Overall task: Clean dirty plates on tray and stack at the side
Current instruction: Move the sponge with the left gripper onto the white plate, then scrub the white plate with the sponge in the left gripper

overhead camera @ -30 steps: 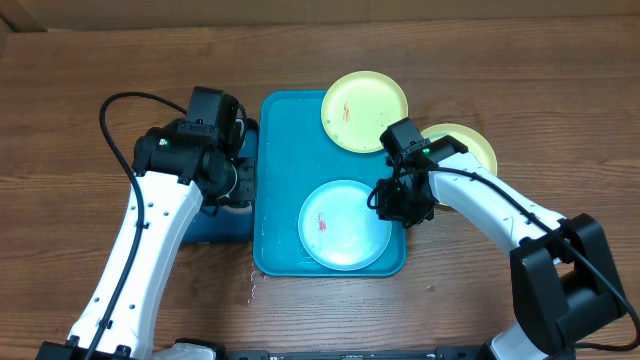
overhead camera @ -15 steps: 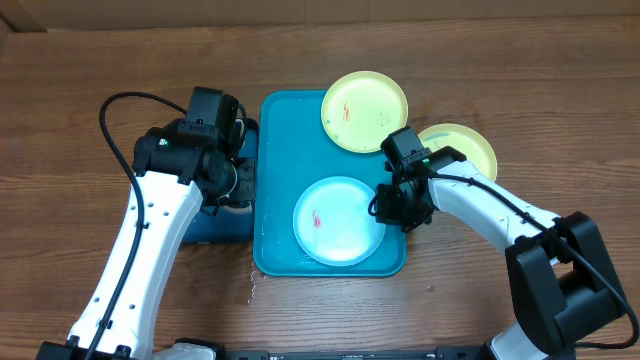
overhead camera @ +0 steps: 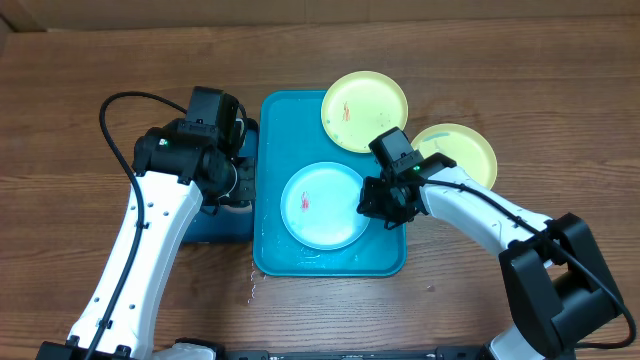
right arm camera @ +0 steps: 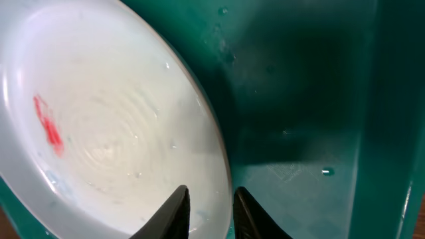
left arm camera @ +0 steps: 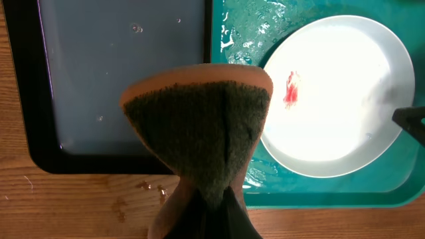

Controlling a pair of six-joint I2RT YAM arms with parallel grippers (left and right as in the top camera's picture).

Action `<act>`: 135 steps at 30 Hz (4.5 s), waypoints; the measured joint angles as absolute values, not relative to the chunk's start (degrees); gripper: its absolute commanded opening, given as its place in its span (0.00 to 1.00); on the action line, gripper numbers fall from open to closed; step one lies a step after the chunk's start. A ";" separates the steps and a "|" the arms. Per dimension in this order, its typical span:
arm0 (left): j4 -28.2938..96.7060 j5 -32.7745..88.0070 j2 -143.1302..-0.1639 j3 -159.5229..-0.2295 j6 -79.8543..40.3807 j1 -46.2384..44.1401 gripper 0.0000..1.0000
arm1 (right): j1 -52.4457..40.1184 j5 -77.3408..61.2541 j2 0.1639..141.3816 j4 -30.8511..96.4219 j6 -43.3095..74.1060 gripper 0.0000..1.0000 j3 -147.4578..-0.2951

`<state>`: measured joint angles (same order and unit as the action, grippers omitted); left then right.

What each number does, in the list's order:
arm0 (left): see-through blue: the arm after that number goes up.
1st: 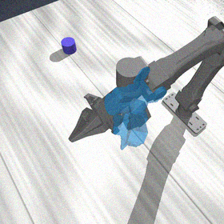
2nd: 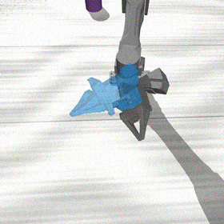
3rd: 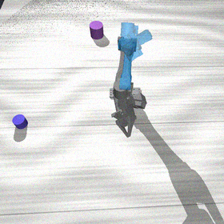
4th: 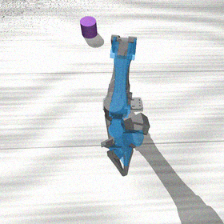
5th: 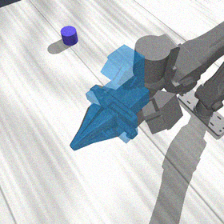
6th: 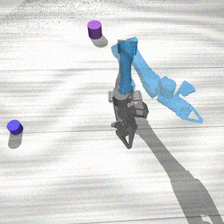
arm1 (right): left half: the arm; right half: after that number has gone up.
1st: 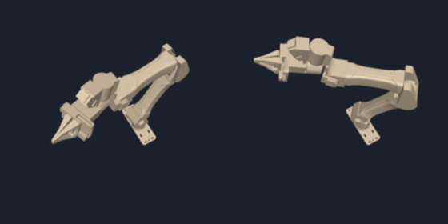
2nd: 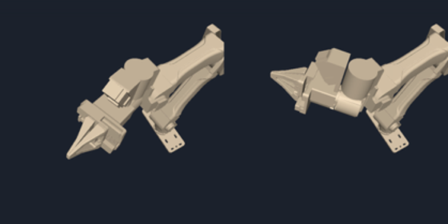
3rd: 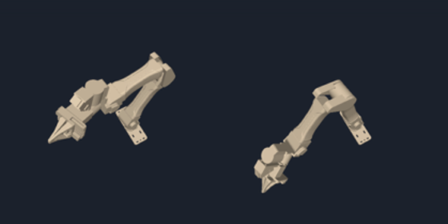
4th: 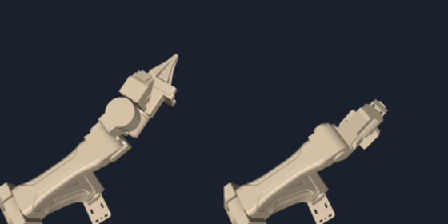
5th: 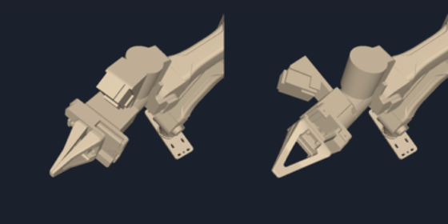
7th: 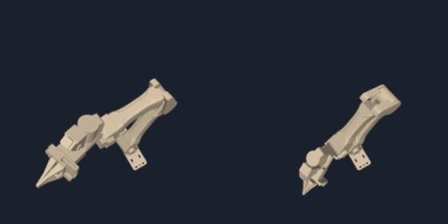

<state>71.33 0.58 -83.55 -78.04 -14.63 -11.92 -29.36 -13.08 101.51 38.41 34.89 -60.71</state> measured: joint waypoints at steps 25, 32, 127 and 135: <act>68.07 6.94 -85.56 -78.04 -11.77 -15.35 0.04 | -30.04 -11.07 101.56 40.36 35.18 0.26 -63.05; 66.57 7.14 -93.65 -78.04 -11.79 -18.87 0.04 | -31.18 -9.82 101.86 39.72 35.94 0.18 -63.05; 41.87 12.80 -108.01 -66.46 -12.97 -20.99 0.04 | -31.22 -10.28 102.41 35.27 38.98 0.04 -59.88; 41.63 31.51 -109.45 -65.54 -8.40 -20.27 0.04 | -31.22 -10.24 102.41 35.33 38.98 0.04 -59.88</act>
<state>41.63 31.51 -109.45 -65.54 -8.40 -20.27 -31.22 -10.24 102.41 35.33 38.98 -59.88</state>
